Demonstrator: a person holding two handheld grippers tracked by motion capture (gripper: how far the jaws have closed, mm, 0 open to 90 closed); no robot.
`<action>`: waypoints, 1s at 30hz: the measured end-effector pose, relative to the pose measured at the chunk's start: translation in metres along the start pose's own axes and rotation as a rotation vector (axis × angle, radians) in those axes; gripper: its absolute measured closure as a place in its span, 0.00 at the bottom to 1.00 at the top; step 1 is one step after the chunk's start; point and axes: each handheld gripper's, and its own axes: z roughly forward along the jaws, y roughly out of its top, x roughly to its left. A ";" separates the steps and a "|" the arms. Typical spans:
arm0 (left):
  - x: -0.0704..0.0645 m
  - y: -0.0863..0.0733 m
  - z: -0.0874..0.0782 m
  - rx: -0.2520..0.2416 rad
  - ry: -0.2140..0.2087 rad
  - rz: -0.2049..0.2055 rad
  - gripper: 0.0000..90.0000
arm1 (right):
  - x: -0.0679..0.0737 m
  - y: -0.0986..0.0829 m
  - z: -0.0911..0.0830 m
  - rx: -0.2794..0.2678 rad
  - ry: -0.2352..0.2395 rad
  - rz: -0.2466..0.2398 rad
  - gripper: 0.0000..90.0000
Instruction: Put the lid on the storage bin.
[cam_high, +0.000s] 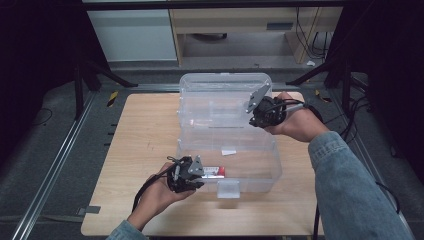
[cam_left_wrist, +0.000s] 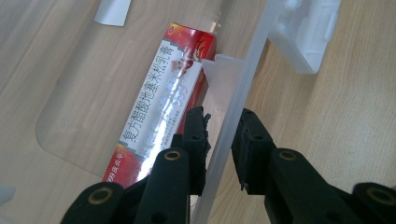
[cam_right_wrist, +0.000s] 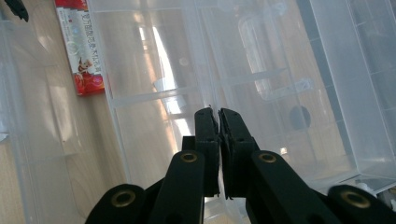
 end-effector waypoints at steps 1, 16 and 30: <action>0.000 0.000 0.000 -0.001 0.001 -0.001 0.83 | 0.001 0.000 -0.001 0.004 -0.004 -0.004 0.97; -0.002 0.000 0.001 -0.010 0.019 -0.006 0.82 | 0.025 -0.012 -0.013 -0.041 -0.012 -0.002 0.97; 0.004 0.007 0.006 -0.014 0.057 -0.035 0.82 | 0.000 -0.004 0.001 -0.018 -0.027 0.014 0.95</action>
